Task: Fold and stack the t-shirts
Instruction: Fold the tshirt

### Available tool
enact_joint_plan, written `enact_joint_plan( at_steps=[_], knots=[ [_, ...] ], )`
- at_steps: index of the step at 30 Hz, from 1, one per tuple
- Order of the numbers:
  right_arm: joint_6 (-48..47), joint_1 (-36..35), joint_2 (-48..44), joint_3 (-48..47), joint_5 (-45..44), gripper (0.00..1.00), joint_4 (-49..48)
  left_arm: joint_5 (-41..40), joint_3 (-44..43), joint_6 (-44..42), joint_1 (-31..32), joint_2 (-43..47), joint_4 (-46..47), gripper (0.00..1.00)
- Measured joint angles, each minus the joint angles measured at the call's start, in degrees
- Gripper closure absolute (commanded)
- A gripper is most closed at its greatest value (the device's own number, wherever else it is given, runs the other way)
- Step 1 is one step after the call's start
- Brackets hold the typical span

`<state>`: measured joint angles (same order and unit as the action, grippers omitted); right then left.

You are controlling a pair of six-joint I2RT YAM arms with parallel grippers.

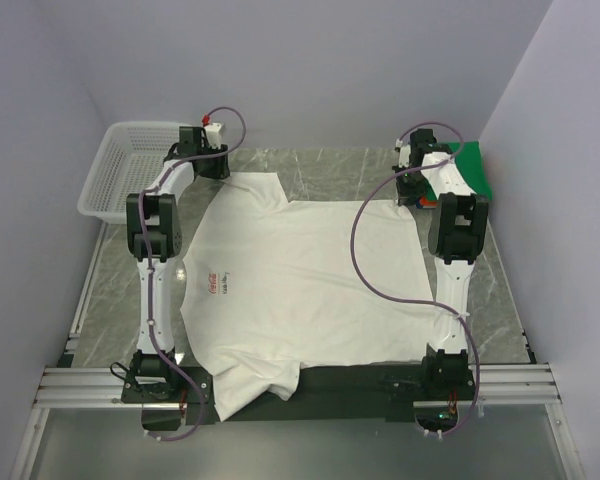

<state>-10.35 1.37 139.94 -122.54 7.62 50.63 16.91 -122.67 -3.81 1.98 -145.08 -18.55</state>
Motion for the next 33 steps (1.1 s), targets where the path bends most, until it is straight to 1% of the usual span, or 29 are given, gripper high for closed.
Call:
enact_joint_plan(
  at_steps=[1, 2, 4, 5, 6, 7, 10, 16, 19, 22, 29, 33],
  knots=[
    [-0.04, 0.00, -0.02, 0.00, 0.00, 1.00, 0.00, 0.09, -0.22, 0.28, 0.04, -0.26, 0.35, 0.56],
    [-0.07, 0.00, -0.02, 0.00, 0.00, 1.00, 0.00, 0.17, -0.57, 0.50, 0.04, -0.50, 0.37, 0.62],
    [-0.20, 0.00, -0.02, 0.00, 0.02, 1.00, 0.00, 0.20, -1.16, 0.96, 0.07, -0.98, 0.68, 0.68],
    [-0.26, 0.00, -0.02, 0.02, 0.04, 1.00, 0.00, 0.22, -1.22, 1.18, 0.09, -1.05, 0.87, 0.75],
    [-0.42, 0.00, -0.07, 0.09, 0.11, 1.00, -0.02, 0.28, -1.22, 1.46, 0.09, -1.07, 0.90, 0.79],
    [-0.55, 0.00, -0.15, 0.24, 0.22, 1.00, -0.11, 0.44, -1.22, 1.66, 0.09, -1.07, 0.96, 0.89],
    [-1.05, 0.00, -0.28, 0.42, 0.74, 1.00, -0.04, 1.38, -1.22, 2.01, 0.11, -1.07, 1.27, 1.00],
    [-1.60, 0.00, -0.44, 0.44, 2.80, 1.00, 0.24, 3.43, -1.20, 1.92, 0.11, -0.74, 1.66, 1.00],
    [-2.08, -0.02, -1.01, 0.98, 3.58, 1.00, 0.48, 4.85, 0.07, 1.64, 0.11, 1.66, 1.46, 1.00],
    [-2.71, -0.11, -2.49, 2.16, 4.17, 1.00, 0.57, 5.99, 3.21, 1.07, 0.13, 7.54, 0.44, 1.00],
    [-4.15, -0.11, -9.90, 5.60, 5.60, 1.00, -0.11, 7.54, 8.70, -1.55, 0.15, 25.11, -1.73, 1.00],
    [-5.31, 0.09, -12.17, 5.62, 6.73, 1.00, -0.59, 7.82, 12.46, -2.93, 0.24, 32.09, -2.99, 1.00]
  ],
)
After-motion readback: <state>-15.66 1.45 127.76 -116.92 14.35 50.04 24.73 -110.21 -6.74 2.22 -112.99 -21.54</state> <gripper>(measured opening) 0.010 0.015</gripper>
